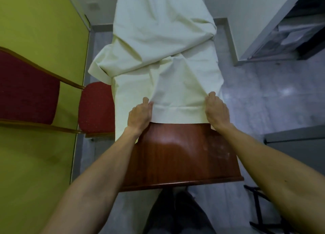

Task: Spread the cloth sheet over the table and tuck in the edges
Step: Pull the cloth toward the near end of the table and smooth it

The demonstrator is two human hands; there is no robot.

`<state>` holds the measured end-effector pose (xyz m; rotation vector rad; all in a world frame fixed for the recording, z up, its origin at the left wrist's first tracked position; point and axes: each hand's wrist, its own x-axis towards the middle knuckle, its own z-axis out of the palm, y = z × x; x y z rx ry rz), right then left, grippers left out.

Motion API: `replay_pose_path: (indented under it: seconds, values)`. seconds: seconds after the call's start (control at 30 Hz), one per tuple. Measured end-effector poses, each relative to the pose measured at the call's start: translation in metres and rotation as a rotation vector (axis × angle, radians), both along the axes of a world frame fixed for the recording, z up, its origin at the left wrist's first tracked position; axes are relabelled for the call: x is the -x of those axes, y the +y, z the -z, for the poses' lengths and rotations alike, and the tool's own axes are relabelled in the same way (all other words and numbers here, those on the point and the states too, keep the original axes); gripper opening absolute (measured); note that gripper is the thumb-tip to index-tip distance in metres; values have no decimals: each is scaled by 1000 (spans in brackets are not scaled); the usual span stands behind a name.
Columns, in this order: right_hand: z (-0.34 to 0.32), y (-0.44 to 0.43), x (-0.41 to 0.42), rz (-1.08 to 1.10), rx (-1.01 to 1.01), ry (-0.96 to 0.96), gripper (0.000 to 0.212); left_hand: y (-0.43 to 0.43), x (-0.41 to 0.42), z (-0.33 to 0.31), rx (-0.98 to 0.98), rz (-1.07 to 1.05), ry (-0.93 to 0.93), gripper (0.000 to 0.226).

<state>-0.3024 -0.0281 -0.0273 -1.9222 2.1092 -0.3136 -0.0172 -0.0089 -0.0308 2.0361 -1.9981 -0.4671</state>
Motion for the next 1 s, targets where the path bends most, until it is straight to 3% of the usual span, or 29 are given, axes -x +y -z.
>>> replay_pose_path:
  seconds: [0.5, 1.0]
  values:
    - [-77, 33, 39, -100, 136, -60, 25, 65, -9, -97, 165, -97, -145, 30]
    - [-65, 111, 70, -173, 144, -84, 28, 161, 21, -94, 100, -109, -117, 29]
